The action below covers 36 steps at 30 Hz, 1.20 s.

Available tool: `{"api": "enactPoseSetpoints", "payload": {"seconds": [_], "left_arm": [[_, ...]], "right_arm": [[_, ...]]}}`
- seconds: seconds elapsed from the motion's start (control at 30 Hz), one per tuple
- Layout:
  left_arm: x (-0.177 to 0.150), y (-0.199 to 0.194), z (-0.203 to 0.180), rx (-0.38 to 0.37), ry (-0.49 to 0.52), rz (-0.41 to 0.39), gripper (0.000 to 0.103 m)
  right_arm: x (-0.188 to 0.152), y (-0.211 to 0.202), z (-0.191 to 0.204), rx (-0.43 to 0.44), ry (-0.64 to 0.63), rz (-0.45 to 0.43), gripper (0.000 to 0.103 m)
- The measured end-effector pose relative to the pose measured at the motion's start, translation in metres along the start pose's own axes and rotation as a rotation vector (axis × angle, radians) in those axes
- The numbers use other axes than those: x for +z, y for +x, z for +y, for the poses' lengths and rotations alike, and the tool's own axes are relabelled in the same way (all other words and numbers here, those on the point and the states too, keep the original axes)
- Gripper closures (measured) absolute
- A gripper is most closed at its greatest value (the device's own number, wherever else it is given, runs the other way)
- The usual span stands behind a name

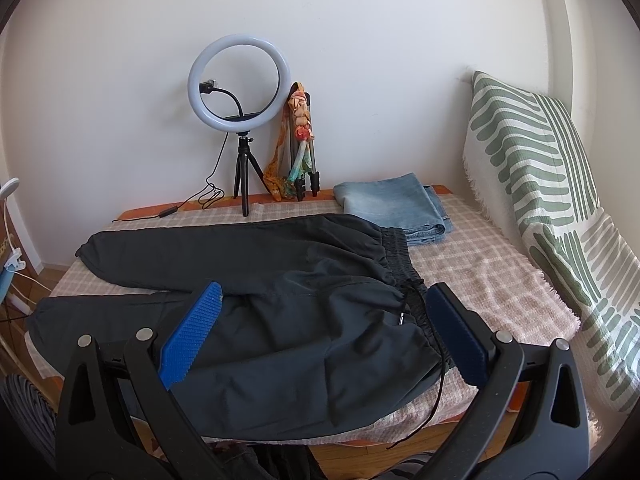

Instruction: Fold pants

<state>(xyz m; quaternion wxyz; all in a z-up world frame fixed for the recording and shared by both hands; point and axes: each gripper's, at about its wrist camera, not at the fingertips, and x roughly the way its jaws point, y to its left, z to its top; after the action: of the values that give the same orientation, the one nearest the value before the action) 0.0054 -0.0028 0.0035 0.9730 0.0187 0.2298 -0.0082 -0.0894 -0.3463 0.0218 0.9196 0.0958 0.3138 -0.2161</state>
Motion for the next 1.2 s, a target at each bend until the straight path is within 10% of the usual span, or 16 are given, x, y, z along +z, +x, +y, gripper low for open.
{"api": "enactPoseSetpoints", "payload": {"seconds": [1.2], "left_arm": [[0.0059, 0.0014, -0.0061, -0.008, 0.013, -0.008, 0.001]], "right_arm": [[-0.0005, 0.0050, -0.0012, 0.002, 0.001, 0.003, 0.000]]}}
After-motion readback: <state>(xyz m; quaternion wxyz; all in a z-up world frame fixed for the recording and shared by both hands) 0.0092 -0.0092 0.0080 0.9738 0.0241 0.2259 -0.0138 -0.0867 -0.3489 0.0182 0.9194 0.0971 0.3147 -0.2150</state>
